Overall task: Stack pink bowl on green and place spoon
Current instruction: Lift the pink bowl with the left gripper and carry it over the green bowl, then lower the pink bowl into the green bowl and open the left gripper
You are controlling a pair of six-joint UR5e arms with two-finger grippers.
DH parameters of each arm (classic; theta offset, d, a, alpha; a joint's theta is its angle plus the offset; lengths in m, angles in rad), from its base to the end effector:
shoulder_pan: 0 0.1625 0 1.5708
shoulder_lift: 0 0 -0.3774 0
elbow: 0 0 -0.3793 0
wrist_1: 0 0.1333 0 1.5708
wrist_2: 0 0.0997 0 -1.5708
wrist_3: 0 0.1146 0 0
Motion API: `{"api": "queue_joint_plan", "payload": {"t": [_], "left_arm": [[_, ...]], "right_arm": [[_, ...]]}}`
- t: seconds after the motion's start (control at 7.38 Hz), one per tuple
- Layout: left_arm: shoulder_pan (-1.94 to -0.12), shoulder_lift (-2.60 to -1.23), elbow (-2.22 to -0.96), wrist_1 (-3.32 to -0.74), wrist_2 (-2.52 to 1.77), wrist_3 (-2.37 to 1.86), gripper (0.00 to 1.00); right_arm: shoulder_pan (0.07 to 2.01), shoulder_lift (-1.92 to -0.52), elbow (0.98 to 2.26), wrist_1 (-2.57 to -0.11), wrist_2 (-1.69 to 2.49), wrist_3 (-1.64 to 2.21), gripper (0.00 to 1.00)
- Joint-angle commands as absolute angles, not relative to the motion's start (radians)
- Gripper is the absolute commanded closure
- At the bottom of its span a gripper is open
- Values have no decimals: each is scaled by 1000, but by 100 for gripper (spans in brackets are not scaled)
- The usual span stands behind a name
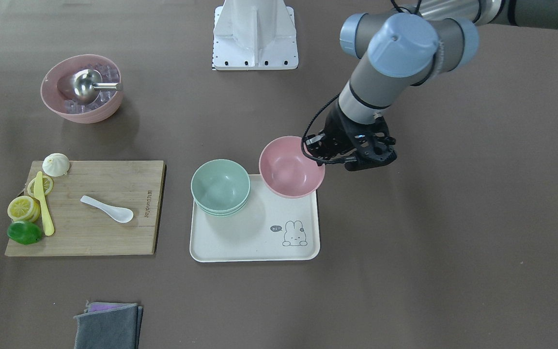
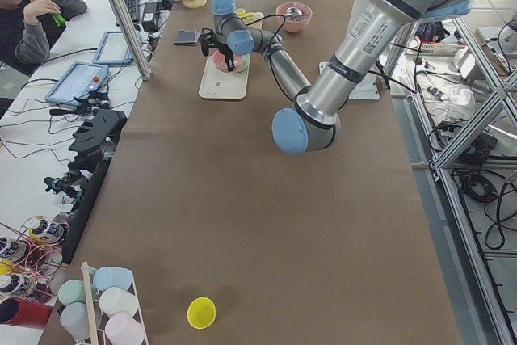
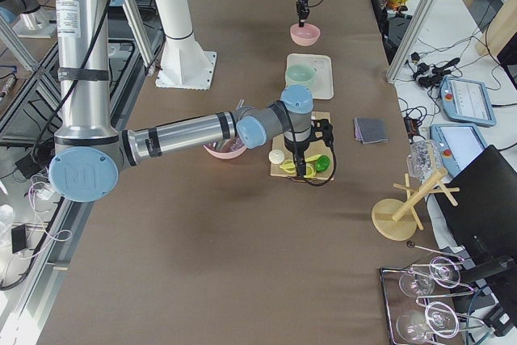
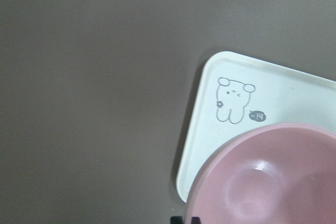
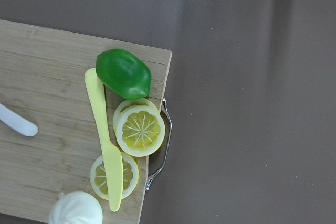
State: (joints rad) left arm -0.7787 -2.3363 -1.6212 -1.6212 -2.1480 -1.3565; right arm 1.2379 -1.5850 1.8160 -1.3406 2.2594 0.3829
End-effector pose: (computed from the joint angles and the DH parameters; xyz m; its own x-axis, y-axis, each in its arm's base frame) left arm 0.4195 -0.5133 0.1446 0.5127 -0.2555 -0.8197 0.1879 0.9649 -0.1833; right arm -0.1038 -0.4852 0.4879 0.7005 -0.1658 0.6941 0.0333 0.9792 0.2002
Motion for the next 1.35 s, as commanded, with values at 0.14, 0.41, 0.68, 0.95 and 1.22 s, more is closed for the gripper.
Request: {"api": "queue_joint_plan", "payload": {"t": [0.14, 0.41, 0.68, 0.95, 1.22], "left_arm": [[-694, -2563, -1392, -1638, -2059, -1488, 100], [-642, -2566, -1329, -1730, -1983, -1532, 100], [-621, -2565, -1315, -1736, -1965, -1532, 100], [-609, -2563, -1305, -1736, -1965, -1532, 100], [-600, -2562, -1301, -1736, -1965, -1532, 100]], "right_arm": [[1238, -1582, 1813, -1341, 2263, 385, 0], [1238, -1575, 1815, -1341, 2264, 385, 0], [1238, -1575, 1813, -1341, 2264, 385, 0], [1238, -1575, 1813, -1341, 2264, 384, 0], [1238, -1575, 1815, -1341, 2266, 385, 0]]}}
